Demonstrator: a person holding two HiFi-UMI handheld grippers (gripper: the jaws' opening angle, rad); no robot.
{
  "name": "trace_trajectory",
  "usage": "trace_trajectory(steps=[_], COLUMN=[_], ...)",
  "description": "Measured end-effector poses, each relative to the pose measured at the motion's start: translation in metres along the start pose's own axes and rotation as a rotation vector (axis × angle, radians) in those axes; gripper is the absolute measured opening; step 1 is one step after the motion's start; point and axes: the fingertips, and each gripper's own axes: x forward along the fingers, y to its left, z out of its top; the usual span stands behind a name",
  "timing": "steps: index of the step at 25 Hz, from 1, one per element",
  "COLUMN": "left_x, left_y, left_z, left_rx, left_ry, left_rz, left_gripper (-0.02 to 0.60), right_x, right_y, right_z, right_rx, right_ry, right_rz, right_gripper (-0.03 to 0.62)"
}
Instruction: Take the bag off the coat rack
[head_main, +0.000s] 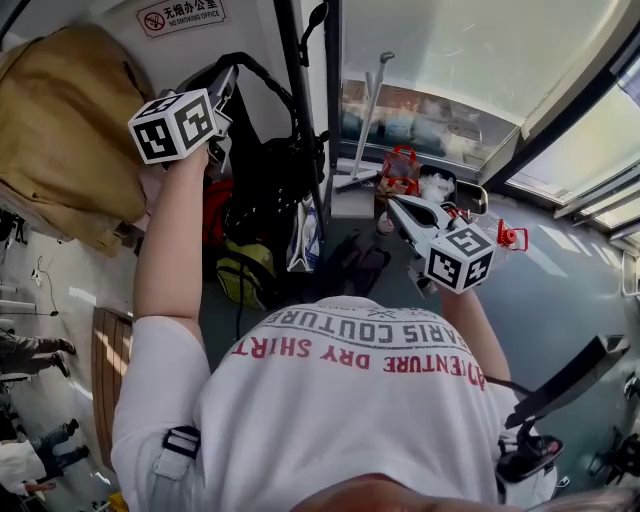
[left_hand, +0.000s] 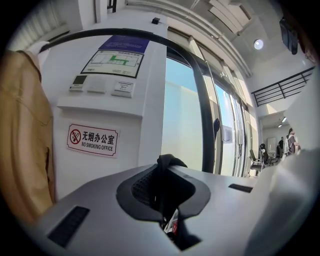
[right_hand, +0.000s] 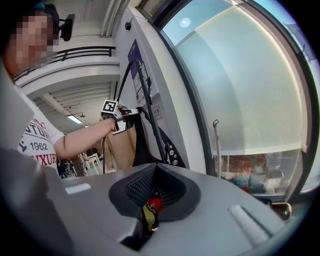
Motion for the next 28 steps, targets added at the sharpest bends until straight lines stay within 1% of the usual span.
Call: trace_trajectory(steps=[2,4,6,9,12,15,18,23,28], left_x=[-0.003,-0.007,-0.013,-0.023,-0.039,-0.062,-0.090,-0.142,-0.196], left_y=[0.005,0.012,0.016,0.006,-0.005,-0.016,-0.024,-0.037,-0.070], left_z=[-0.012,-0.033,-0.056,-0.090,-0.124,-0.148,-0.167,-0.194,-0.204], left_rx=[-0.018,-0.050,-0.056,-0.051,-0.079,-0.107,-0.127,-0.181,-0.206], left_ry=[0.011,0.033,0.052,0.088,0.129,0.148,0.160,0.187,0.188], left_rz=[0.002,0.013,0.027,0.010,0.001,0.003,0.008,0.066,0.101], left_gripper=[0.020,0.020,0.020,0.020,0.020,0.020,0.020,0.020,0.020], right_x=[0.000,0.001,0.001,0.003,0.007,0.011,0.015,0.017,-0.002], right_y=[-0.001,-0.001,-0.001,-0.001,0.000,0.005,0.019,0.048,0.073], right_z=[0.000,-0.003,-0.010,-0.017,-0.025,-0.033,-0.041,-0.053,-0.060], right_rx=[-0.001,0.002,0.010,0.019,0.020,0.020,0.020,-0.011,-0.035], right_ry=[0.001,0.009,0.023,0.036,0.053,0.070,0.080,0.105,0.087], right_rz=[-0.001,0.000,0.001,0.003,0.012,0.033,0.068,0.154,0.244], right_gripper=[0.000,0.000,0.000,0.000,0.000,0.000,0.000,0.000,0.000])
